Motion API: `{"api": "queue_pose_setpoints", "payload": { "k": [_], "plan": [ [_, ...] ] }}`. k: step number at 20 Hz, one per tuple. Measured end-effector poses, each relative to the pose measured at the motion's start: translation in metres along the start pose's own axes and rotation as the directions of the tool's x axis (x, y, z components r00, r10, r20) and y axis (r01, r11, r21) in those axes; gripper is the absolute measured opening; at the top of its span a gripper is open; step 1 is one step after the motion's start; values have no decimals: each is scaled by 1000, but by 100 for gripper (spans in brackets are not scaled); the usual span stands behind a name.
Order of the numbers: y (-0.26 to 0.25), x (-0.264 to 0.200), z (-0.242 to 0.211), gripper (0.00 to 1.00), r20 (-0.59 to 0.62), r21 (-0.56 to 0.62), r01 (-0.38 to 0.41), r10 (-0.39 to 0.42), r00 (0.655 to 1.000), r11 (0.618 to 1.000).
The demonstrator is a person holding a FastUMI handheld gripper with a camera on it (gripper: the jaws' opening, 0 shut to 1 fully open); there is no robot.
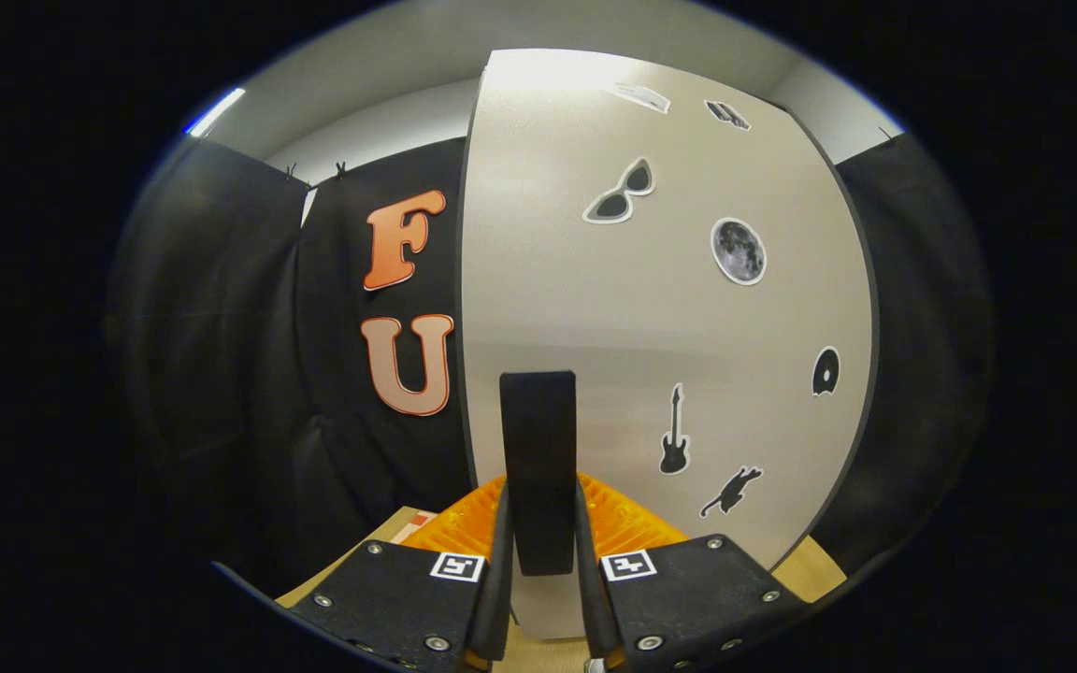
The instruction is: Open the shoe cabinet door, grab the shoes and put them into the shoe cabinet, then close the shoe cabinet door.
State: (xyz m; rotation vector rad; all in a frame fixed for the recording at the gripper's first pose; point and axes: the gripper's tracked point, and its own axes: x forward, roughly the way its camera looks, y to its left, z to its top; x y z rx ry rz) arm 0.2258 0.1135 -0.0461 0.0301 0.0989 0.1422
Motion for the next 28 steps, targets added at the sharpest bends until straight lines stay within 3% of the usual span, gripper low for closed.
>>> {"api": "queue_pose_setpoints", "payload": {
  "k": [16,28],
  "plan": [
    [-31,-77,-3,31,9,31,-3,3,1000,1000],
    [-89,-137,-5,31,15,10,122,-122,992,993]
  ]
}}
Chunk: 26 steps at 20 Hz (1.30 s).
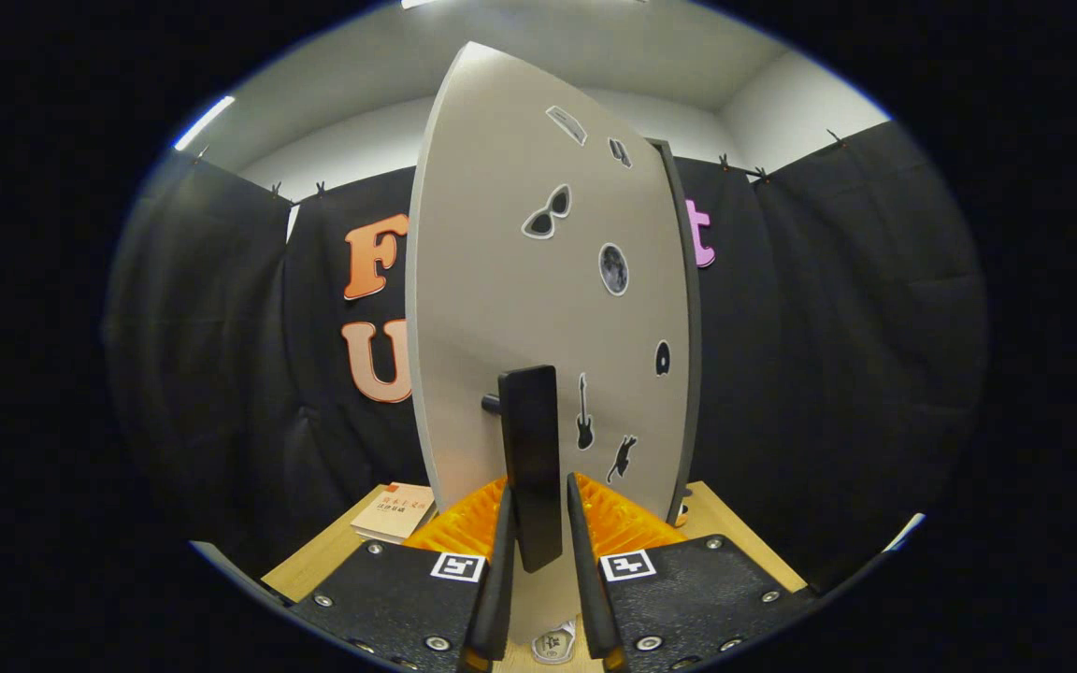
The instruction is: Open the shoe cabinet door, grab the shoes and put them into the shoe cabinet, then close the shoe cabinet door.
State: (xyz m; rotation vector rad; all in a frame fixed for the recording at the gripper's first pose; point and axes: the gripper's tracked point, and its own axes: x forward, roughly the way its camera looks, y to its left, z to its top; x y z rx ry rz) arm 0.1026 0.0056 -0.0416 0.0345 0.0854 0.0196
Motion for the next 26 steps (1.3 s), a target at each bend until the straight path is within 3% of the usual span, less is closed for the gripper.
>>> {"api": "queue_pose_setpoints", "payload": {
  "k": [11,26],
  "plan": [
    [-86,-20,-4,32,-1,35,189,-190,982,981],
    [-160,-55,-12,42,-5,60,298,-298,955,953]
  ]
}}
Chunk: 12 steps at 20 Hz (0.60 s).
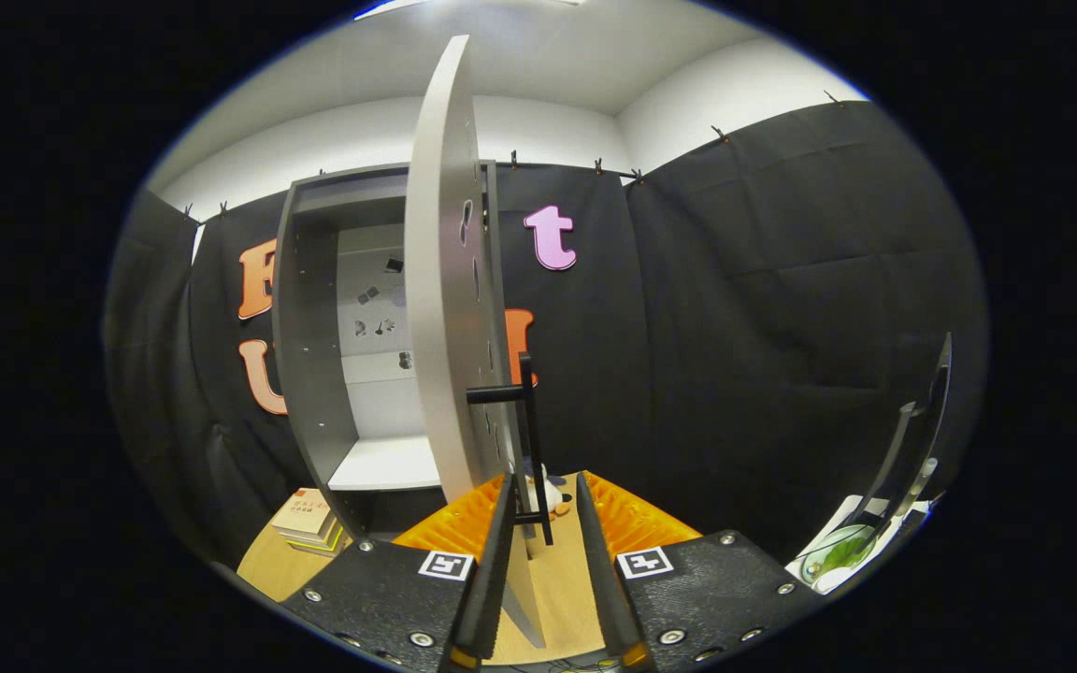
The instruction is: Open the shoe cabinet door, grab the shoes and put them into the shoe cabinet, then close the shoe cabinet door.
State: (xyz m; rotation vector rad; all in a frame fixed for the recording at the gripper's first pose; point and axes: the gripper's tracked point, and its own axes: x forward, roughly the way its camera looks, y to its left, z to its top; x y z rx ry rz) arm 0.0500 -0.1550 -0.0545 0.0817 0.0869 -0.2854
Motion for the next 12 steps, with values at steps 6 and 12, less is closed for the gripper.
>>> {"api": "queue_pose_setpoints", "payload": {
  "k": [6,12],
  "plan": [
    [-30,-2,4,42,7,-3,77,-77,997,997],
    [-32,-16,11,42,20,-36,81,-80,997,996]
  ]
}}
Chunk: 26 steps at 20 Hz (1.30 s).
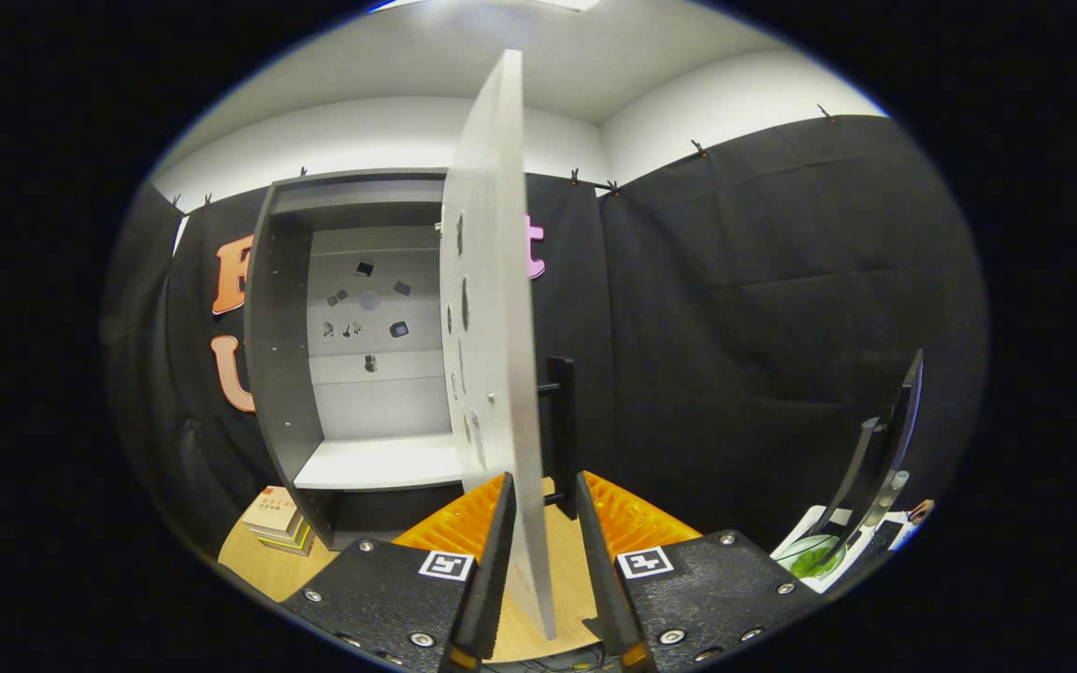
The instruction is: Open the shoe cabinet door, grab the shoes and put them into the shoe cabinet, then close the shoe cabinet door.
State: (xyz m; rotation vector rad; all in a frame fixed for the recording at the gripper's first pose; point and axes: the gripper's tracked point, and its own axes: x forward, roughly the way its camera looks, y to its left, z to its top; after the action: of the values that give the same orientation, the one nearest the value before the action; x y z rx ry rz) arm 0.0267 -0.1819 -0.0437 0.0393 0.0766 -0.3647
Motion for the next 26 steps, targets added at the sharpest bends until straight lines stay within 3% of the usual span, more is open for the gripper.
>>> {"api": "queue_pose_setpoints", "payload": {
  "k": [8,14,26],
  "plan": [
    [42,-12,6,42,5,15,-96,96,995,995],
    [96,-8,-13,42,-39,-2,-201,201,979,980],
    [197,6,-105,42,-232,-9,-394,382,895,919]
  ]
}}
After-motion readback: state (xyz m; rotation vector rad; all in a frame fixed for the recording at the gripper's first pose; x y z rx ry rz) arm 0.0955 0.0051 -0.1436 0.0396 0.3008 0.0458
